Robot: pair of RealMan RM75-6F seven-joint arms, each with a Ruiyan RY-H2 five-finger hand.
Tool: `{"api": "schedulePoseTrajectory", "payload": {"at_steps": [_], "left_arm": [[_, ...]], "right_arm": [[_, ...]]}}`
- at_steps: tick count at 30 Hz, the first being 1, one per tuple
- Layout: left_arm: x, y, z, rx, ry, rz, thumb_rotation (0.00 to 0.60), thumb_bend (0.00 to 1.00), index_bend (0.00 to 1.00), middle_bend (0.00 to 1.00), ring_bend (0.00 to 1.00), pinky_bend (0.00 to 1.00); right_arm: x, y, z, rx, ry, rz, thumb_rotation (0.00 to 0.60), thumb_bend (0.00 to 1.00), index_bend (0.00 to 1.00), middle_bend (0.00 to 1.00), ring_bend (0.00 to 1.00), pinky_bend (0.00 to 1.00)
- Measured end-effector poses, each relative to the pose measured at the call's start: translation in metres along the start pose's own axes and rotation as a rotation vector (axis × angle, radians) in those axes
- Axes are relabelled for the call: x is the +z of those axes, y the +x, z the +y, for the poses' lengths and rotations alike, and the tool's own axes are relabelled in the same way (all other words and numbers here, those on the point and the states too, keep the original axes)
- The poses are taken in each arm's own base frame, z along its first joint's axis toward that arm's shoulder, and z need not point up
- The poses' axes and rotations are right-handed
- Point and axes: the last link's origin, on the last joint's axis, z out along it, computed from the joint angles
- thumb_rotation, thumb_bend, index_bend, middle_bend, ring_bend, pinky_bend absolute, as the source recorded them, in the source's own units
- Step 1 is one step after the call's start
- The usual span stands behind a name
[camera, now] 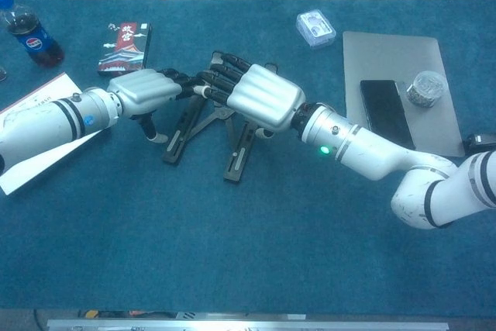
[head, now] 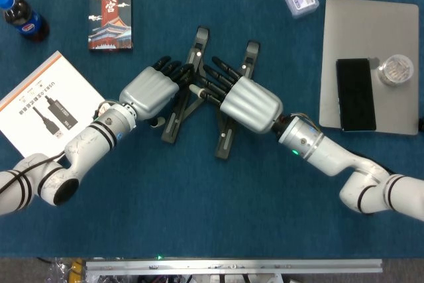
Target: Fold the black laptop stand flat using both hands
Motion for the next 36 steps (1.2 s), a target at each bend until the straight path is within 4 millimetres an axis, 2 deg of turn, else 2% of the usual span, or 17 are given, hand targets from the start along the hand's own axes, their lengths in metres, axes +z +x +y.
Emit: {"api": "schedulePoseTrajectory", "payload": {"at_steps": [15, 22, 26, 36], "left_arm": [[-0.001, -0.002, 0.007, -0.019, -0.008, -0.011, 0.6, 0.2, 0.09, 0.0, 0.0, 0.0], [-0.003, -0.003, 0.008, -0.017, -0.011, -0.017, 0.599, 0.2, 0.05, 0.0, 0.0, 0.0], [-0.004, -0.005, 0.008, -0.031, -0.007, -0.027, 0.593, 0.2, 0.0, 0.0, 0.0, 0.0], [-0.008, -0.007, 0.011, -0.083, -0.009, -0.054, 0.595, 0.2, 0.0, 0.0, 0.0, 0.0]], "right_arm": [[0.005, -0.002, 0.001, 0.018, -0.021, 0.006, 0.6, 0.0, 0.0, 0.0, 0.0, 0.0], [0.009, -0.002, -0.001, 0.024, -0.026, 0.007, 0.6, 0.0, 0.0, 0.0, 0.0, 0.0], [0.01, -0.003, -0.001, 0.029, -0.027, 0.008, 0.6, 0.0, 0.0, 0.0, 0.0, 0.0], [0.013, -0.003, -0.003, 0.039, -0.024, 0.022, 0.6, 0.0, 0.0, 0.0, 0.0, 0.0]]}}
